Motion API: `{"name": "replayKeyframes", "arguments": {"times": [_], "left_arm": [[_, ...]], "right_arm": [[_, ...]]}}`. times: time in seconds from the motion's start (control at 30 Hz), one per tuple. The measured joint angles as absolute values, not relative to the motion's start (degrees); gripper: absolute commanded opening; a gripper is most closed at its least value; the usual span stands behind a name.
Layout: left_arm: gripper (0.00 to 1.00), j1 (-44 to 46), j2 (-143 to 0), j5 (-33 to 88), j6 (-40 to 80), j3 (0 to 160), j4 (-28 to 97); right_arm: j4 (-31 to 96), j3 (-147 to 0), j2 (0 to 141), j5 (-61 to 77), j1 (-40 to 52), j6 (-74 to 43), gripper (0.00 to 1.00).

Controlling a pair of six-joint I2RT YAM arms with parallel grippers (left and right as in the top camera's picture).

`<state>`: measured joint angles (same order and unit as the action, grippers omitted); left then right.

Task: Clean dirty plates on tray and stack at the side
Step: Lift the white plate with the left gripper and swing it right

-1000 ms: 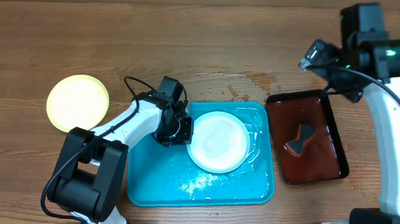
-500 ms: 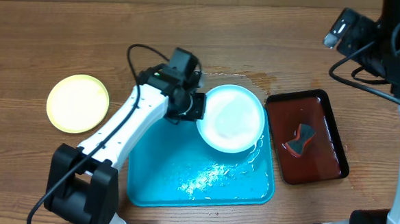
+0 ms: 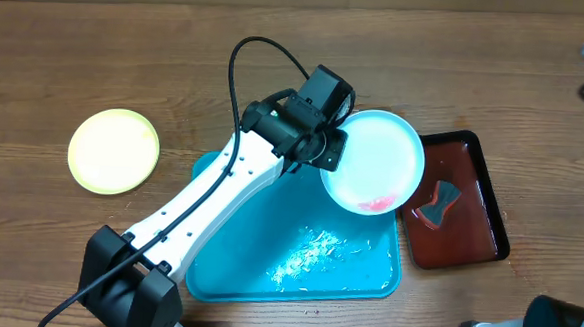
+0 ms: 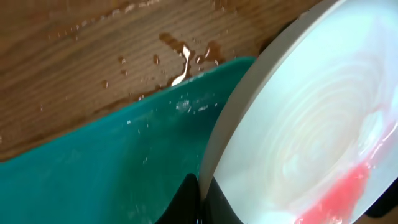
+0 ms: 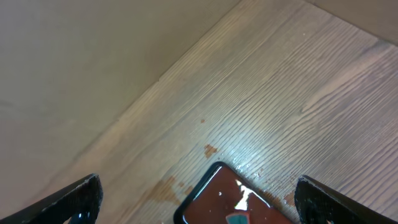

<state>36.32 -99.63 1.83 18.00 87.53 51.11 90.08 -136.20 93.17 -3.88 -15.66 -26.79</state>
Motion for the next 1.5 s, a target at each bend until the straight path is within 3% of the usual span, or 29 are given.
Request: {"name": "replayKeyframes", "arguments": {"times": [0.23,0.83,1.5], "left_arm": [[0.04,36.5,-101.4,0.8,18.0,90.6,49.7],[0.04,42.2,-124.0,0.5,14.9,123.8,56.5],[0.04,55.9,-126.0,-29.2,-0.7,126.2,52.6]], "right_arm": [[91.2,-136.3,93.2,6.3,-23.3,-23.8,1.00],[93.3,-136.3,93.2,10.1,-23.5,-20.7,1.00],[91.3,-136.3,93.2,10.5,-24.1,-20.7,1.00]]}}
